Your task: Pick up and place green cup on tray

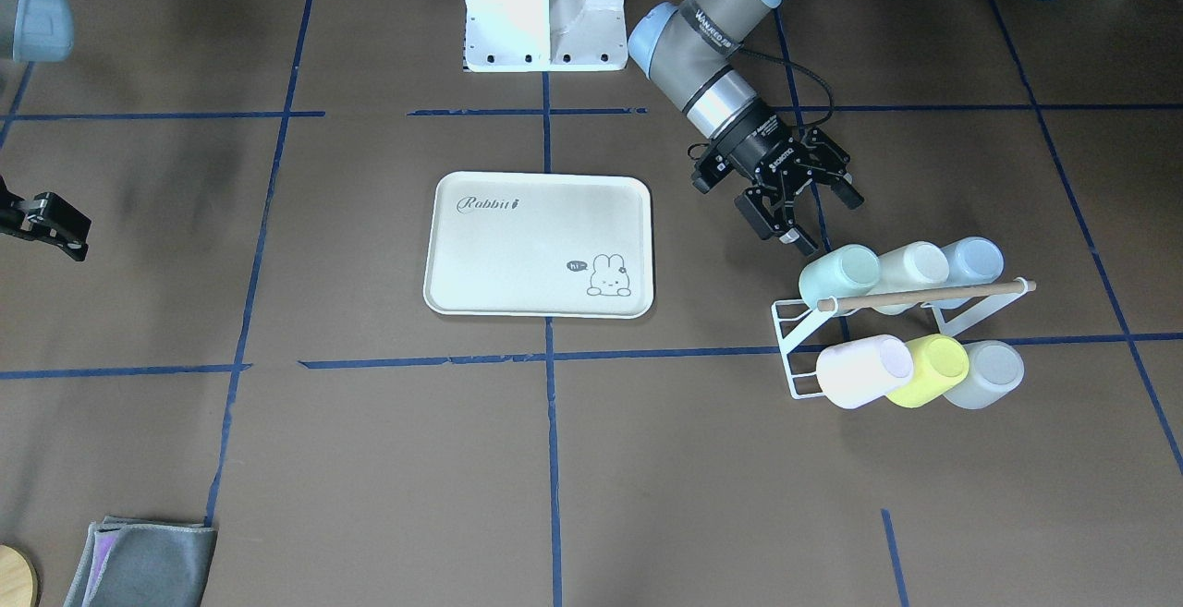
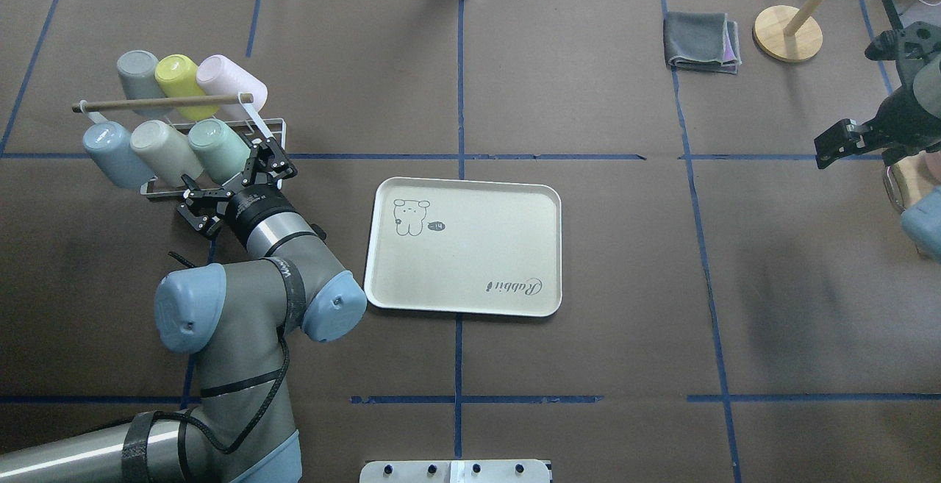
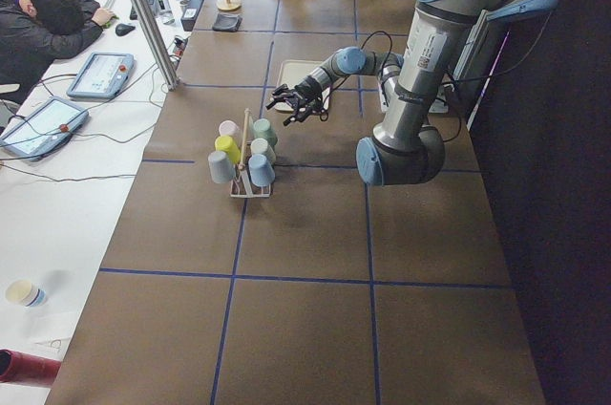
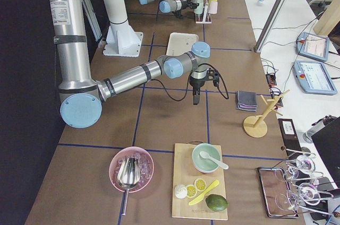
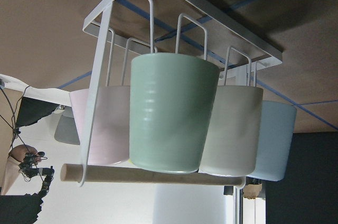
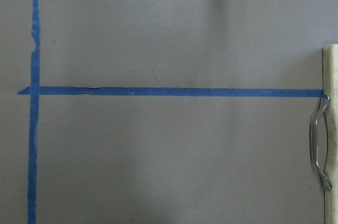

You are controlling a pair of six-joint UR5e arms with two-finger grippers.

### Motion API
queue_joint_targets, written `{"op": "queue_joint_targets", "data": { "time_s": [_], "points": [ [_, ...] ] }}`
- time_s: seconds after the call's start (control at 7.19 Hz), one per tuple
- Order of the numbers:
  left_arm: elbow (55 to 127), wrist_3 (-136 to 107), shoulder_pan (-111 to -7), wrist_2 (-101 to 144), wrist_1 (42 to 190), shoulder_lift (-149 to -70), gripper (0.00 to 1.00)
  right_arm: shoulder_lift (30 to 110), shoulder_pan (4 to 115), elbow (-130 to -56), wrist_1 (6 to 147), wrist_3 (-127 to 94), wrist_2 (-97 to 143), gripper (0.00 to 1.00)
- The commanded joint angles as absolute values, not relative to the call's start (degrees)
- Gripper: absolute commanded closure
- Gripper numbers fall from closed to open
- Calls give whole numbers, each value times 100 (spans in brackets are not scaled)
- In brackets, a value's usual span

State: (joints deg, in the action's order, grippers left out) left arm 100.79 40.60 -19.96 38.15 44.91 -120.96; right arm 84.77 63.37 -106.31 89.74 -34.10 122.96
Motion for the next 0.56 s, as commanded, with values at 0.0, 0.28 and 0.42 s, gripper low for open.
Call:
{"op": "queue_joint_targets", "data": {
  "time_s": [0.0, 0.28, 0.42],
  "points": [
    [9634, 4052, -1978, 3683, 4676, -12129, 0, 8473, 6337, -10626, 8974, -3419, 12296, 0],
    [9371, 4052, -1978, 3552, 4867, -12129, 0, 8464, 6337, -10626, 8974, -3419, 12296, 0],
    [9300, 4069, -1978, 3542, 4939, -12138, 0, 8464, 6337, -10609, 8974, -3419, 12296, 0]
  ]
}}
